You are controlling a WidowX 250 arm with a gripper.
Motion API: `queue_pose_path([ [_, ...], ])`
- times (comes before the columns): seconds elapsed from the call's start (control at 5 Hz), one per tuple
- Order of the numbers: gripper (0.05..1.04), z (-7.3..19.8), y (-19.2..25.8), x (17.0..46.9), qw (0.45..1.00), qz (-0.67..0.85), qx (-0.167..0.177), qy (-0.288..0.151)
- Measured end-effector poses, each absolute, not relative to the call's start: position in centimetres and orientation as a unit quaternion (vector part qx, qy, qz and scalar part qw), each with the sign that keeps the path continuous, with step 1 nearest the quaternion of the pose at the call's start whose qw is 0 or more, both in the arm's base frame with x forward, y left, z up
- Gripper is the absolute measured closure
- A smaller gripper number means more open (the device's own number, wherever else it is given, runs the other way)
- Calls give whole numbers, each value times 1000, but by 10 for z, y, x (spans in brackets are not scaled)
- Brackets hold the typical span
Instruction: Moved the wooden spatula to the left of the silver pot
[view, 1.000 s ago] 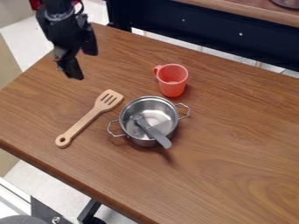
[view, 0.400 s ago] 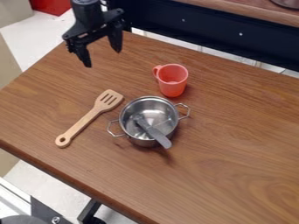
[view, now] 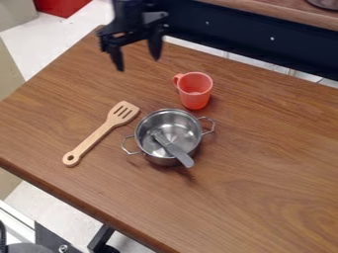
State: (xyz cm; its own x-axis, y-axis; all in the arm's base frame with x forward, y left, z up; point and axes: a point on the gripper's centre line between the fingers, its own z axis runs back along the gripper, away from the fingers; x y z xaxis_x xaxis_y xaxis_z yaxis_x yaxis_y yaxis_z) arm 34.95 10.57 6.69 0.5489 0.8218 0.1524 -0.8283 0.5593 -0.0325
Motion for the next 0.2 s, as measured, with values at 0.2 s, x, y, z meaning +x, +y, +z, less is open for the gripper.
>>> queue_pose_path([
  [0.2,84,65,86,367,891,450,22,-54],
])
